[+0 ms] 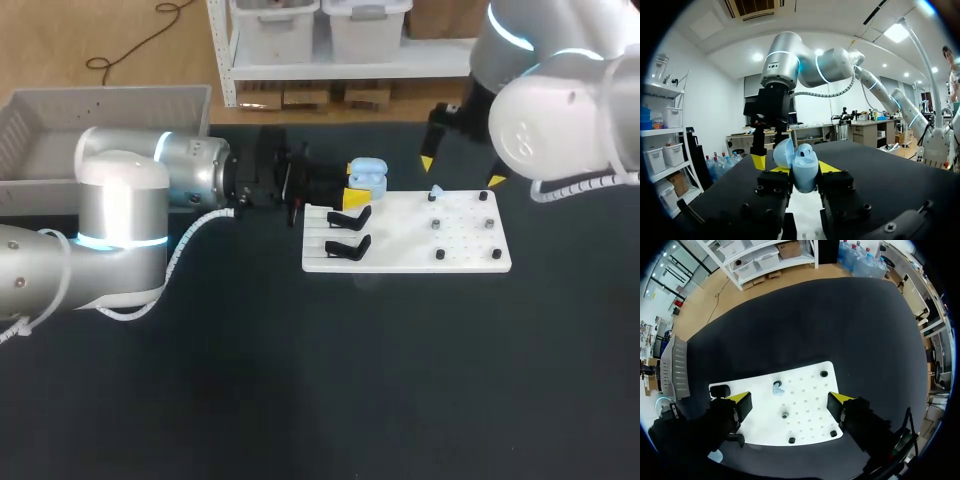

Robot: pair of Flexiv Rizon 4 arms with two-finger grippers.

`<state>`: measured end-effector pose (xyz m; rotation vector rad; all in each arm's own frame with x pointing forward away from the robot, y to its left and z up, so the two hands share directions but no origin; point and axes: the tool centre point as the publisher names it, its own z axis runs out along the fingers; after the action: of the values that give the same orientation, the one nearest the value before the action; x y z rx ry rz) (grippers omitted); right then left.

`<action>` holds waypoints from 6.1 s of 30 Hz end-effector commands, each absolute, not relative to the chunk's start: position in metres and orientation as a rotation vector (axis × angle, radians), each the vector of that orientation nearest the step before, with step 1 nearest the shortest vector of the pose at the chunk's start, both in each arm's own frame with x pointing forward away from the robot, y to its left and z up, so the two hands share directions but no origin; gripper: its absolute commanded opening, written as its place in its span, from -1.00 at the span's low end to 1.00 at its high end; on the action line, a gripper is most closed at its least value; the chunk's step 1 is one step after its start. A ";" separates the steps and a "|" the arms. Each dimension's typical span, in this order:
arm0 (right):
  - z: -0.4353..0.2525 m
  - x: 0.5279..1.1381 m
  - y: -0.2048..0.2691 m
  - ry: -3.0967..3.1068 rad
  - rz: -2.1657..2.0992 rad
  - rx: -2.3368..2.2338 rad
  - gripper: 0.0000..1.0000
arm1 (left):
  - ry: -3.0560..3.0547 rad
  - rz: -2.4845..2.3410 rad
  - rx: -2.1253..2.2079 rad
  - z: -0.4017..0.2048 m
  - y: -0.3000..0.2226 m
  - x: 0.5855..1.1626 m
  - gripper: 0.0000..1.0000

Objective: Pick up each earbud case from the left stands, insert the matching earbuds, close the lid, and place the case in the box.

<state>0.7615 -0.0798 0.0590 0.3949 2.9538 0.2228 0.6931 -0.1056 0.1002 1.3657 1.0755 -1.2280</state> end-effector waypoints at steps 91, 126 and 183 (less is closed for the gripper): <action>0.014 0.769 -0.059 2.979 0.257 0.125 -0.19 | 1.077 -1.226 1.366 0.100 -0.105 0.693 -1.00; 0.013 0.766 -0.059 2.962 0.273 0.179 -0.51 | 1.077 -1.226 1.366 0.100 -0.105 0.693 -1.00; 0.148 0.730 -0.073 2.799 0.082 -0.161 -1.00 | 1.077 -1.226 1.366 0.100 -0.105 0.693 -1.00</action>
<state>0.7430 -0.0630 0.1333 -0.1371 2.8327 0.0523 0.6932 -0.1055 0.1002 1.3657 1.0756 -1.2279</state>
